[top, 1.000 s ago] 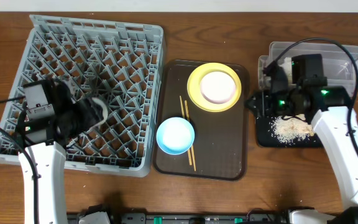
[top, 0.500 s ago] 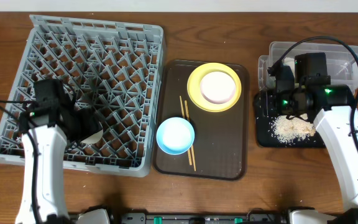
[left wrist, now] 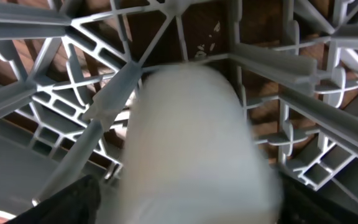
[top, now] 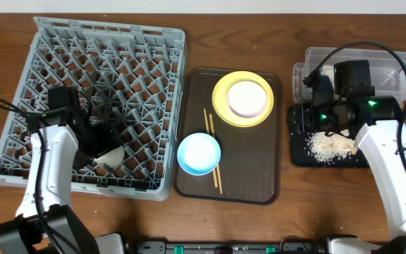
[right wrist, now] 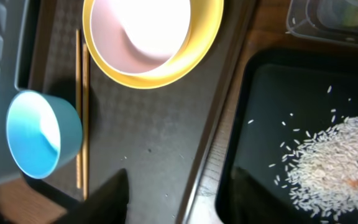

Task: Sort waste into correct bins and load items into the dishwasher
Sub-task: 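Place the white cup upside down in the dish rack with left gripper, then grasp the light-blue bowl on the tray with the left gripper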

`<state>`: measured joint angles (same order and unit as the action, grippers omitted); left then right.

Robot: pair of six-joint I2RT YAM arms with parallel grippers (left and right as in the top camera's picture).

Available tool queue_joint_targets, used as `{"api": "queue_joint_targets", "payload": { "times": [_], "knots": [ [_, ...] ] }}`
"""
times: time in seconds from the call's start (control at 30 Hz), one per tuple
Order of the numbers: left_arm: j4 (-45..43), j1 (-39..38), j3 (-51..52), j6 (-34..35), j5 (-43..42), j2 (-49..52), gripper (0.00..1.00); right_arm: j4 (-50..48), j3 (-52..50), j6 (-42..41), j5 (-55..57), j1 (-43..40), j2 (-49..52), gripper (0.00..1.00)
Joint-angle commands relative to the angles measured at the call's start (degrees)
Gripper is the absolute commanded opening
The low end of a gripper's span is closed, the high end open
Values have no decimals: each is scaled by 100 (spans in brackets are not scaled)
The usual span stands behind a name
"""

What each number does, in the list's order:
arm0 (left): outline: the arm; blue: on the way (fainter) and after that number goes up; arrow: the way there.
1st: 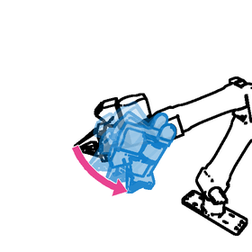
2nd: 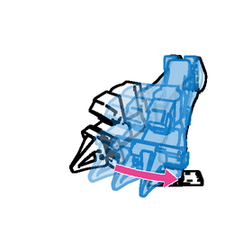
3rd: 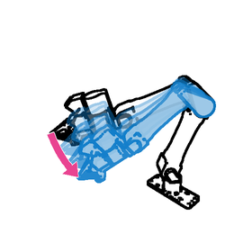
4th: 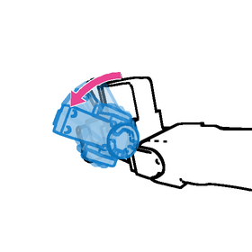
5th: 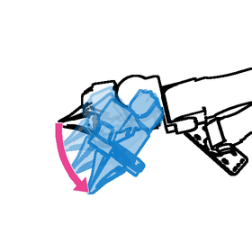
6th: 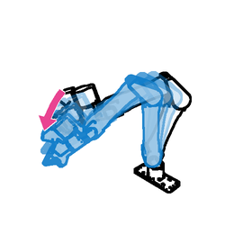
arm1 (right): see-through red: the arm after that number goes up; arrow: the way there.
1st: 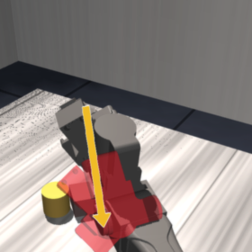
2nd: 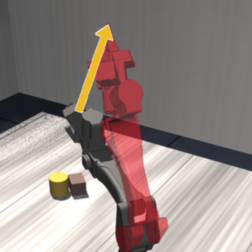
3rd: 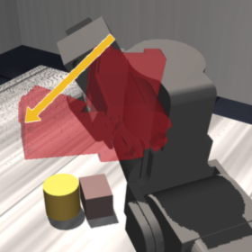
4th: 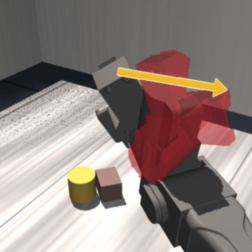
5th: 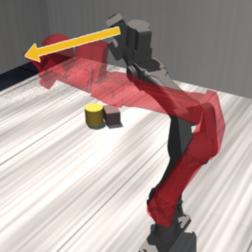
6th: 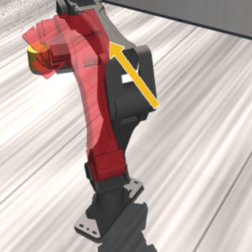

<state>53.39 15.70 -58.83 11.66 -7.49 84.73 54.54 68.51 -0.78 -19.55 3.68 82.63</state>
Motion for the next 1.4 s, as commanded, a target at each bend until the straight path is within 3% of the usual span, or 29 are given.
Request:
{"api": "queue_joint_targets", "payload": {
  "times": [0.0,0.13,0.3,0.5,0.83,1.1,1.27,1.37],
  "knots": [
    [44,24,-192,-68,2,-350,88,55,122,46,2,-50,-101,66],
    [103,17,-337,-20,-39,-922,89,50,125,46,2,-52,-101,73],
    [26,-374,-374,-74,-920,-1753,91,37,125,44,4,-127,-101,80],
    [-391,-2212,-372,-155,-649,-2177,92,146,125,44,2,-420,-101,83],
    [-957,-4865,-365,-149,203,-931,93,317,125,39,2,-688,-101,82],
    [-1523,-5663,-365,-44,199,651,91,339,125,42,2,-688,-101,82],
    [-1663,-5858,-365,-44,197,1360,77,339,125,42,2,-688,-101,83],
    [-1663,-5921,-365,-44,199,1615,61,339,125,42,2,-688,-101,83]
  ]
}}
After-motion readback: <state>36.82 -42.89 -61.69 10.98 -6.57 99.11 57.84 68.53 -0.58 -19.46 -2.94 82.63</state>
